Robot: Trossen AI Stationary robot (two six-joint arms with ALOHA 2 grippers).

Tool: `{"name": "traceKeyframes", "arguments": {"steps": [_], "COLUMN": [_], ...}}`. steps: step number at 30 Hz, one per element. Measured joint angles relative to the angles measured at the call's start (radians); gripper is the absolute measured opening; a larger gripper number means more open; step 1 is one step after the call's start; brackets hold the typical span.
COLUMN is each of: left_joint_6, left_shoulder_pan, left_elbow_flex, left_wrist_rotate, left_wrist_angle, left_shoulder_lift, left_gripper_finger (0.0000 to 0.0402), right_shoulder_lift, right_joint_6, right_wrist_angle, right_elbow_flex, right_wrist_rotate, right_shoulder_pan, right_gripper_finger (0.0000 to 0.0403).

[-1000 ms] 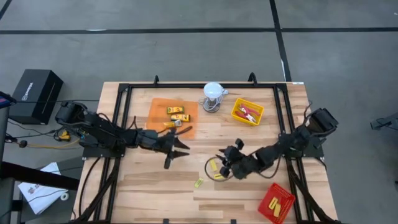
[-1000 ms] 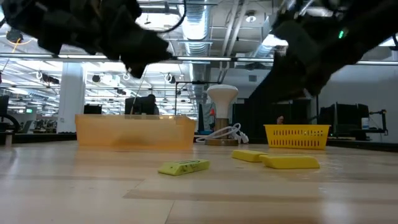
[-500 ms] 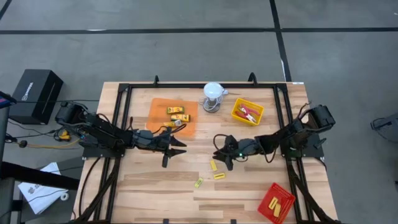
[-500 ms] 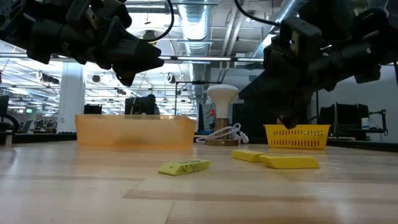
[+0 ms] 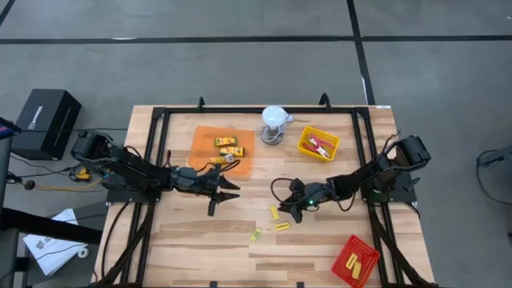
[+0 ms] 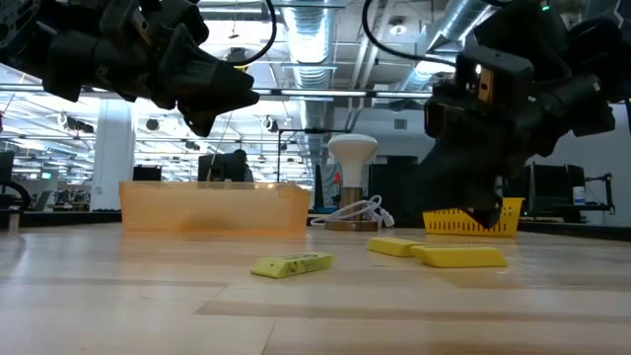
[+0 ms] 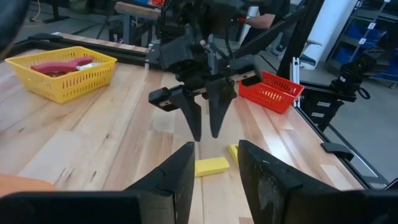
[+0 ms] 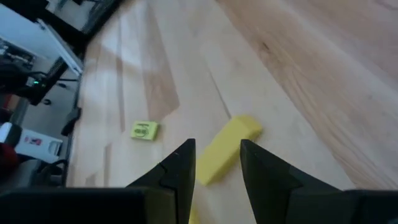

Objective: Pick & Place School Supplies
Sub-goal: Put the yellow eraser into the red bin

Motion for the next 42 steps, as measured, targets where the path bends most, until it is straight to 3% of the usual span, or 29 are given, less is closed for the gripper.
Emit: {"name": "traceKeyframes", "arguments": {"steps": [7, 15, 20, 35, 42], "left_joint_6": [0.001, 0.003, 0.003, 0.002, 0.002], "left_shoulder_pan": [0.0, 0.0, 0.0, 0.0, 0.0], "left_elbow_flex": [0.0, 0.0, 0.0, 0.0, 0.0], "left_wrist_rotate": [0.0, 0.0, 0.0, 0.009, 0.01], "left_wrist_angle": [0.001, 0.001, 0.002, 0.009, 0.01], "left_shoulder_lift": [0.0, 0.0, 0.0, 0.0, 0.0], "left_gripper_finger": [0.0117, 0.0117, 0.0117, 0.0117, 0.0117], "right_shoulder_lift": [0.0, 0.005, 0.006, 0.006, 0.149], "right_joint_6": [0.011, -0.125, -0.087, -0.045, -0.014], "right_wrist_angle": [-0.006, -0.058, -0.11, -0.043, -0.036], "right_elbow_flex": [0.0, 0.049, 0.054, 0.055, 0.131], "right_wrist_rotate": [-0.011, -0.015, -0.038, -0.061, -0.074], "right_shoulder_pan": [0.0, 0.024, 0.025, 0.028, 0.024], "right_gripper_finger": [0.0118, 0.0118, 0.0118, 0.0118, 0.0118]}}
